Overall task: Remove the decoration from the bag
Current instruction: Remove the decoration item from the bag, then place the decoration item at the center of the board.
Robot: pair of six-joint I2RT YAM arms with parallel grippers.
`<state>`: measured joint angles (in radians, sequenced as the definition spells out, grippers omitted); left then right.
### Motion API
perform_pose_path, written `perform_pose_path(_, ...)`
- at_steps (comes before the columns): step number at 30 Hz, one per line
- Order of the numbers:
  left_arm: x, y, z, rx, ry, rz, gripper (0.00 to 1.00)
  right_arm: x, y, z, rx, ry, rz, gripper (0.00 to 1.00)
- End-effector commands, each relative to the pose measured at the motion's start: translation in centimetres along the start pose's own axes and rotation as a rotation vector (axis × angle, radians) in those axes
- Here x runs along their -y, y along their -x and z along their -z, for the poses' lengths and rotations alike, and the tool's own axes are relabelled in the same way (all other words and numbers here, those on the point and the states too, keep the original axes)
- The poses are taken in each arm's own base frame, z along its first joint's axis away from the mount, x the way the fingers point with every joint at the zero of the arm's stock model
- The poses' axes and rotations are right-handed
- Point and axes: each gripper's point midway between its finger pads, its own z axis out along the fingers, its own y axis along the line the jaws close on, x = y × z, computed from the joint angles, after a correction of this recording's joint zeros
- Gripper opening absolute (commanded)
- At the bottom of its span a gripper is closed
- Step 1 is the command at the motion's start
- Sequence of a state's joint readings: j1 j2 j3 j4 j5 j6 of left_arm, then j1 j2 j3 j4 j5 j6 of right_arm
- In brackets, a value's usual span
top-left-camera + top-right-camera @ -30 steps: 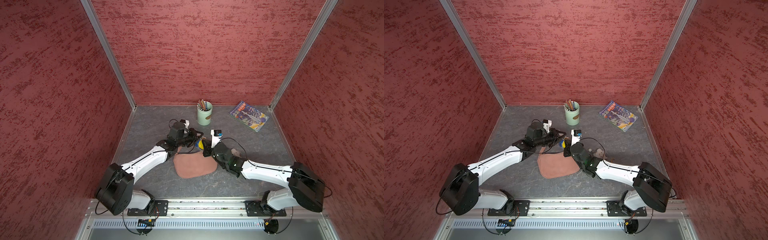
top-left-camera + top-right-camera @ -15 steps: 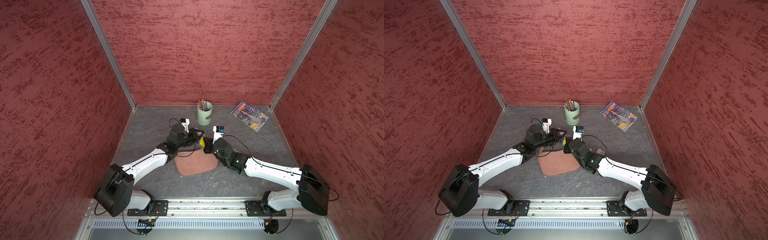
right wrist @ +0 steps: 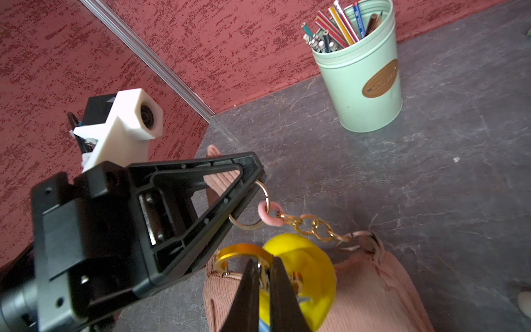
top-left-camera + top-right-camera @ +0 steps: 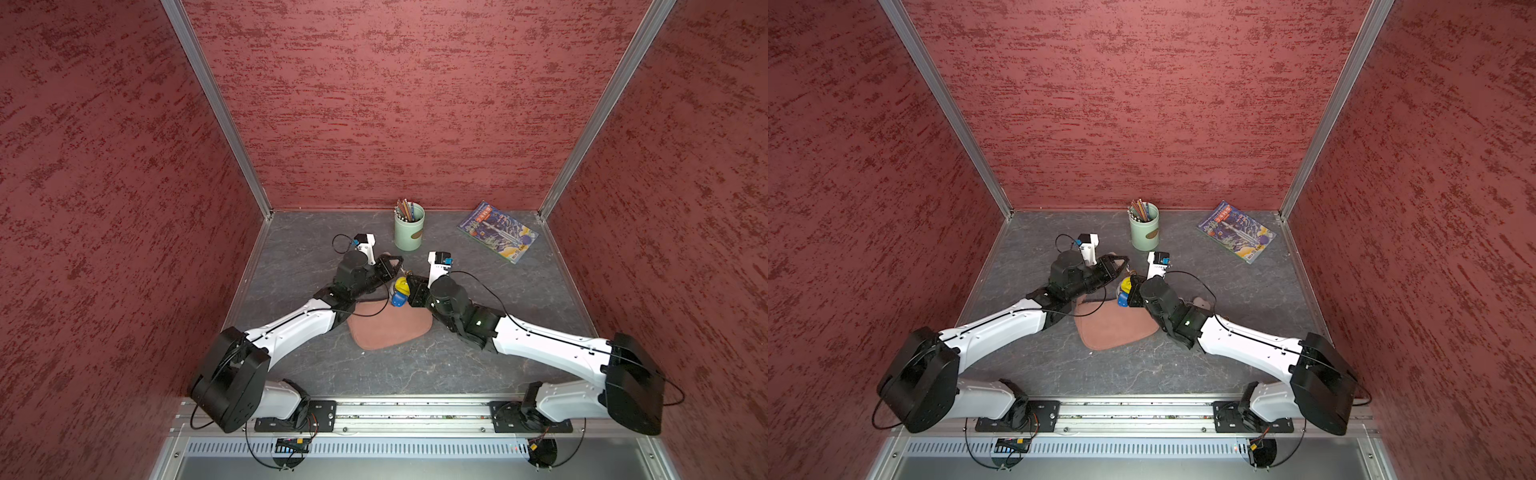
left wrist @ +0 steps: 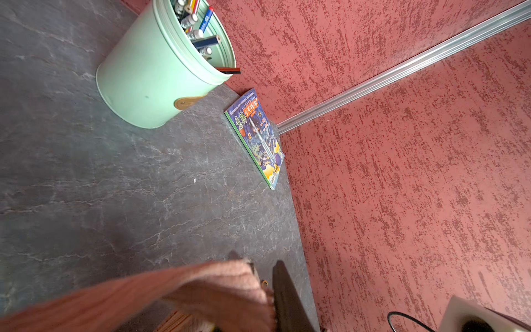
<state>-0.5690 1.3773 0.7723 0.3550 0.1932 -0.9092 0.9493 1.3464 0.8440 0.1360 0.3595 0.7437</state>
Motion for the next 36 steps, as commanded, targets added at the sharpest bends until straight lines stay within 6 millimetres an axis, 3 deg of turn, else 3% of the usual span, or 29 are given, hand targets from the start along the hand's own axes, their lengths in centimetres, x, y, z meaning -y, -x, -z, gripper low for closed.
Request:
perform_pose_path(1,-1.0,0.5,-0.2,0.025,0.021,-0.049,0.16,-1.2,2.5,0.9,0.048,0.048,-0.035,0.09)
perform_pose_path(10,-6.3,0.6,-0.4,0.003,0.14,-0.053,0.16,-2.9,4.2,2.5,0.027,0.113,-0.048,0.09)
perform_pose_path(17,-7.9,0.3,0.3,-0.046,0.194,-0.049,0.17,0.0,4.5,4.0,0.002,0.023,-0.018,0.09)
perform_pose_path(21,-9.4,-0.7,1.9,-0.075,0.242,-0.025,0.17,1.9,2.8,4.2,-0.045,-0.031,0.005,0.09)
perform_pose_path(29,-11.3,-1.2,6.6,-0.082,0.34,-0.009,0.18,5.7,-3.1,2.8,-0.212,-0.125,-0.012,0.08)
perform_pose_path(32,-12.5,-1.1,7.1,-0.086,0.37,0.004,0.17,7.0,-4.4,0.9,-0.266,-0.164,-0.03,0.09)
perform_pose_path(36,-12.6,-1.3,6.1,-0.108,0.354,0.019,0.17,9.5,-5.5,-2.8,-0.321,-0.195,-0.076,0.09)
